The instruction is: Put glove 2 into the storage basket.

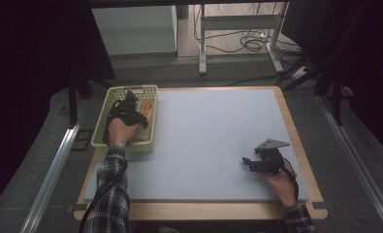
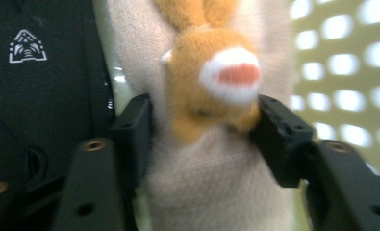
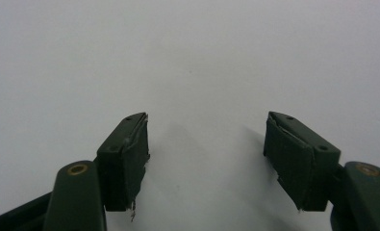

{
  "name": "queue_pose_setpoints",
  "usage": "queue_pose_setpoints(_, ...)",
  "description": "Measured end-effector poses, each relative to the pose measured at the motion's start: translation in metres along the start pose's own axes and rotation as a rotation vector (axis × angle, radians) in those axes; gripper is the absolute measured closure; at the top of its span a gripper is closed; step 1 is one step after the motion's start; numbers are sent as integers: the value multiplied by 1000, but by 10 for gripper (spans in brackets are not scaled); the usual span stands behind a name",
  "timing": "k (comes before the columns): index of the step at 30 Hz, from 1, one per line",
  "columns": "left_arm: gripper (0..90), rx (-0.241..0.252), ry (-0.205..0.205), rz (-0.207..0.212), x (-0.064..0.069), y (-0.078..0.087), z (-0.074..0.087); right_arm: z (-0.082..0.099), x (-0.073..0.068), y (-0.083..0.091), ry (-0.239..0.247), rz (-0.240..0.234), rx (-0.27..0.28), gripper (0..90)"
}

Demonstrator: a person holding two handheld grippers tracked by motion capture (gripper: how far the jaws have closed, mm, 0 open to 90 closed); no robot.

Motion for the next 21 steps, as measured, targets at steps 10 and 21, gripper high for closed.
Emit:
queue_pose_setpoints(10,22,426,-432,274,115,57,119,1,-2,0,21,20,-10,275)
queue_pose_setpoints(21,3,339,-599,170,141,-26,171,2,-2,0,13,31,-15,228)
Point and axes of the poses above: each handheld gripper's, and its own axes: y roughly backward along the jaws, z roughly out of its underside, x roughly to its right, the point moved 6 cm from there along -y, roughly forward along the jaws, and after that the axes turned 3 degrees about -z, right-handed, at the moved point
